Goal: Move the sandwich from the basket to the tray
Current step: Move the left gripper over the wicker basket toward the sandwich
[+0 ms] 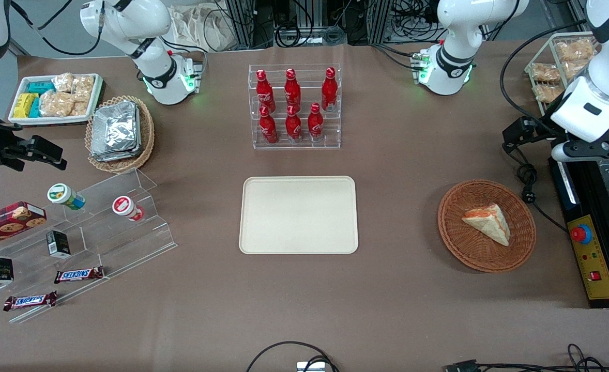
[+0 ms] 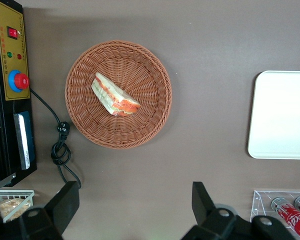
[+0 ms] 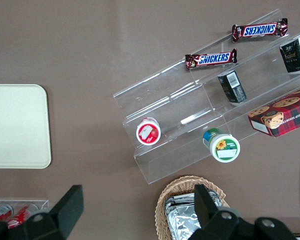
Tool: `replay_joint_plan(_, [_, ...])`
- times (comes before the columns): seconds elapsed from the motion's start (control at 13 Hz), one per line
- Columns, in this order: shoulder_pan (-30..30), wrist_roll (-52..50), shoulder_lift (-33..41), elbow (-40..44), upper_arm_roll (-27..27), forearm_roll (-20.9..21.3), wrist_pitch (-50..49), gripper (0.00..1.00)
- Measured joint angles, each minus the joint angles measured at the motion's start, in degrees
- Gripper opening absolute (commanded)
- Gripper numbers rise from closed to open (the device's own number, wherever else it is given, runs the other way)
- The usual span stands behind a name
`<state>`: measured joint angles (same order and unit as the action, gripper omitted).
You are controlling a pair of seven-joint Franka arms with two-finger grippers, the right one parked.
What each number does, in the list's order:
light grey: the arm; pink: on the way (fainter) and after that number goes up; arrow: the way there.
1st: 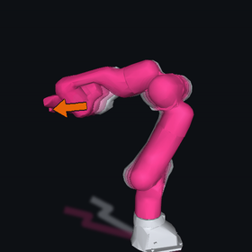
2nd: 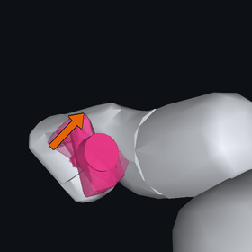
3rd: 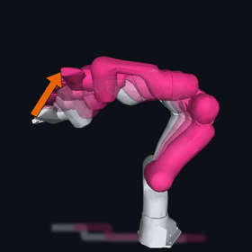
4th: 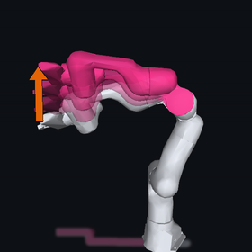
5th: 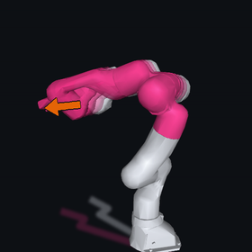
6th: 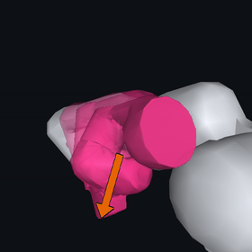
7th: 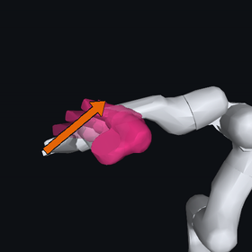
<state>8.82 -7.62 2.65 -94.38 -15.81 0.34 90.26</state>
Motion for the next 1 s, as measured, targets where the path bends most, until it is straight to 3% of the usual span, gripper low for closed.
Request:
replay_joint_plan(0.69, [0.1,-0.8,-0.8,-5.1,2.6,1.2,9.0,1.00])
replay_joint_plan(1.0, [0.5,-16.4,-6.4,-9.4,4.5,1.4,18.3,1.00])
